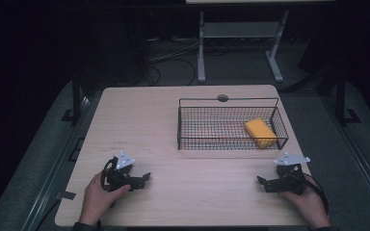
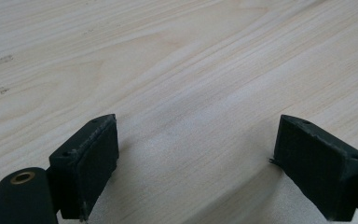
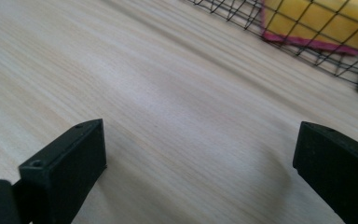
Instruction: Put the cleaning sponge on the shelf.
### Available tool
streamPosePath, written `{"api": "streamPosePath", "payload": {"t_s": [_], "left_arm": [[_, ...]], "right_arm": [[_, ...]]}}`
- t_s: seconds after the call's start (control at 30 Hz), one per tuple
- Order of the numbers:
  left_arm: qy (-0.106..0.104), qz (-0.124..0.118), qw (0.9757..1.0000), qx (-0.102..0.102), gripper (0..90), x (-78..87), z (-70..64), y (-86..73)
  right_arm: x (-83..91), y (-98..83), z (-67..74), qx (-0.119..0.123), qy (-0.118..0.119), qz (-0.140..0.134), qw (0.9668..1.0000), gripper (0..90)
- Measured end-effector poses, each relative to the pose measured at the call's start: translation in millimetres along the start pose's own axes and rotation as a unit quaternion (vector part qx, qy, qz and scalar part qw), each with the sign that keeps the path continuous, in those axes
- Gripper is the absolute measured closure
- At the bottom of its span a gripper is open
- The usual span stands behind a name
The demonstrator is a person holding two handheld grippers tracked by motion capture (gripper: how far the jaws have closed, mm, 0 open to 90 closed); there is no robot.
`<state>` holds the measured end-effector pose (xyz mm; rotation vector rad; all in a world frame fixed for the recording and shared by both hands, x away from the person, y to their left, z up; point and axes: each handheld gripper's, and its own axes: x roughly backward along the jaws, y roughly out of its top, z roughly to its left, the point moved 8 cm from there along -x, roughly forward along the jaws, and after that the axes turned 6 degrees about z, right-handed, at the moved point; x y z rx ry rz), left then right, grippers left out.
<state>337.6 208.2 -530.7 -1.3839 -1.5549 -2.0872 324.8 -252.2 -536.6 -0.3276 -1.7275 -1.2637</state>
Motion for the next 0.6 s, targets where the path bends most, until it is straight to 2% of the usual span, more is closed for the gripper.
{"api": "streamPosePath", "payload": {"t_s": [0.13,0.2,0.6], "left_arm": [[0.0,0.0,1.0,0.0,13.1,0.0,0.0,0.0],[0.0,0.0,1.0,0.0,13.1,0.0,0.0,0.0],[0.0,0.0,1.0,0.0,13.1,0.0,0.0,0.0]], "right_arm": [[-1.9,0.3,2.1,-0.003,0.011,-0.008,0.9999,2.0],[-3.5,-0.7,2.0,-0.014,0.024,-0.01,0.9996,1.4],[-4.1,-0.8,1.4,-0.016,0.024,-0.014,0.9995,1.4]]}}
